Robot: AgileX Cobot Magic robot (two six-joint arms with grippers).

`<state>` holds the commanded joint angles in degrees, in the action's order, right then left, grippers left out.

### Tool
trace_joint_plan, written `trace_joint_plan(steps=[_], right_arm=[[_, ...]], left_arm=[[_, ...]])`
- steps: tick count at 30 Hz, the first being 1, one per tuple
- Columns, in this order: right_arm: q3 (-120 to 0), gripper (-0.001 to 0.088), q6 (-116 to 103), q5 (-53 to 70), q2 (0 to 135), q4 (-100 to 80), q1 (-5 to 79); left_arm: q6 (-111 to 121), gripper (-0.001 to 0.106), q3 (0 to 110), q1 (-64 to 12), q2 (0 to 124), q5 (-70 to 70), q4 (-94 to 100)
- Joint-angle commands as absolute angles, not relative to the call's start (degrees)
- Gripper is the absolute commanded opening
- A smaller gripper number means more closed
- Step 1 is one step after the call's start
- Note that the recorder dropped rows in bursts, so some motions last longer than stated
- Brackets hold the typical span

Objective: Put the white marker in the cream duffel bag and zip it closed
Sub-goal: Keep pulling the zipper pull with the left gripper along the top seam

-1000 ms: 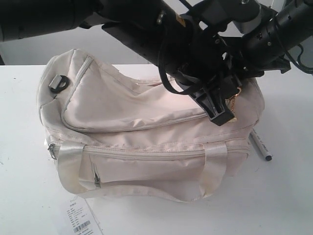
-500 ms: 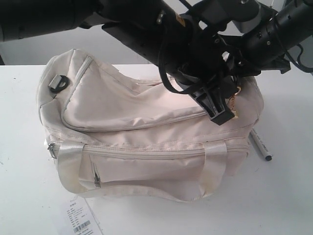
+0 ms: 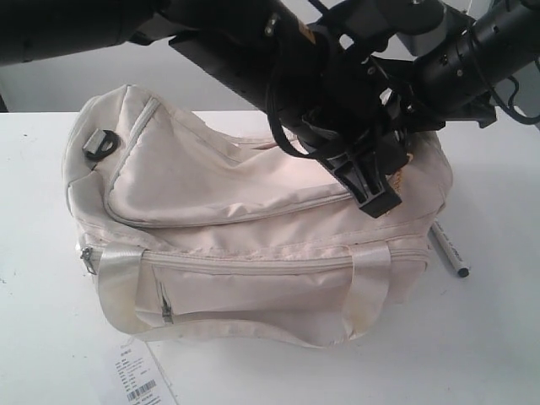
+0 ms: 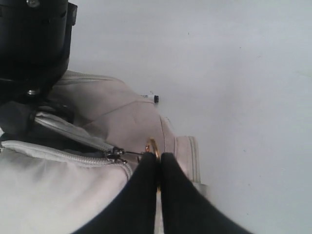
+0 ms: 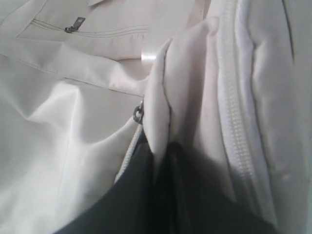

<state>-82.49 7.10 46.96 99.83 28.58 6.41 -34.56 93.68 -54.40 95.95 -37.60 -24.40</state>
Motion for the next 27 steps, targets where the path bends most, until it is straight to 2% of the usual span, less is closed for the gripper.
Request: trace_joint_plan(steps=[27], right_arm=[[-82.5,0.0000,7.1,45.5,99.8,28.6,6.4]], left_arm=[[-38.0,0.000,93.7,-54.4,95.9,-46.7,-30.8]])
